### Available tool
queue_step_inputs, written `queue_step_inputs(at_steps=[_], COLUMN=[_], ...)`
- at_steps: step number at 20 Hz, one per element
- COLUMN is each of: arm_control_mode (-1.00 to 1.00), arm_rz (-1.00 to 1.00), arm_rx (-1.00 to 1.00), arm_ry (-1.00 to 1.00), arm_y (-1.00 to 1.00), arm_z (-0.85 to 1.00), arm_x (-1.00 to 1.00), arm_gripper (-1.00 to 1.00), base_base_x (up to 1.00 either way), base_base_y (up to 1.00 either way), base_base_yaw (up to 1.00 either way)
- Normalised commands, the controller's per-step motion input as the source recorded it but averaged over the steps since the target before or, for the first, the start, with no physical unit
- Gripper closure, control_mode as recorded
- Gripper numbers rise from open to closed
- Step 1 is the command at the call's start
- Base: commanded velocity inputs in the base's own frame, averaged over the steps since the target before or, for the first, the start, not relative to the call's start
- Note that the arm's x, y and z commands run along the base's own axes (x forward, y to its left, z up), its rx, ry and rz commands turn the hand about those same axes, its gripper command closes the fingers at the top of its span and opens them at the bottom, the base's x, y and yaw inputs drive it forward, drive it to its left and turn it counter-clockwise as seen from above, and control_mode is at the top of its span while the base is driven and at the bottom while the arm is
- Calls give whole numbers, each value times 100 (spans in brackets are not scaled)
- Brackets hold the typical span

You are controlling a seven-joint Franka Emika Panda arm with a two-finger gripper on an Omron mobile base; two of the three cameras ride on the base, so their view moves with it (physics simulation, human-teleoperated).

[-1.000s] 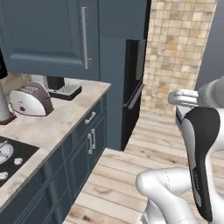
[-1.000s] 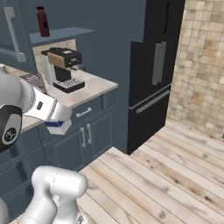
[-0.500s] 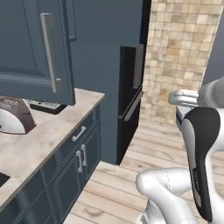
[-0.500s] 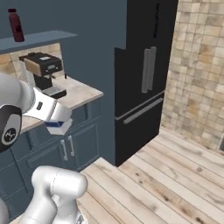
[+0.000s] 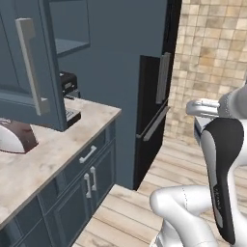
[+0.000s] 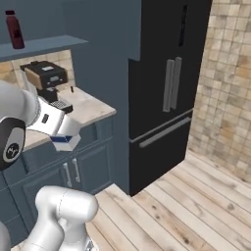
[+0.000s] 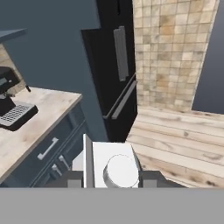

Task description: Sort all alcoholic drinks to one cabinet, and non-alcoholic drinks to the other.

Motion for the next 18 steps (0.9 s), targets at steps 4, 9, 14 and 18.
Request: queue_step_inputs(at_steps=[4, 9, 14, 18], arm_control_mode=[100, 100, 100, 100], arm_rz=[0, 0, 0, 0], arm_rx=[0, 0, 0, 0], arm_ry=[0, 0, 0, 0], arm_y=[0, 0, 0, 0], arm_z=[0, 0, 0, 0], arm_x=[0, 0, 0, 0], arm_gripper=[100, 100, 100, 100], base_base_x=[35, 47, 64, 64], base_base_y=[0, 0, -12, -18], base_base_yaw=[26, 29, 30, 30])
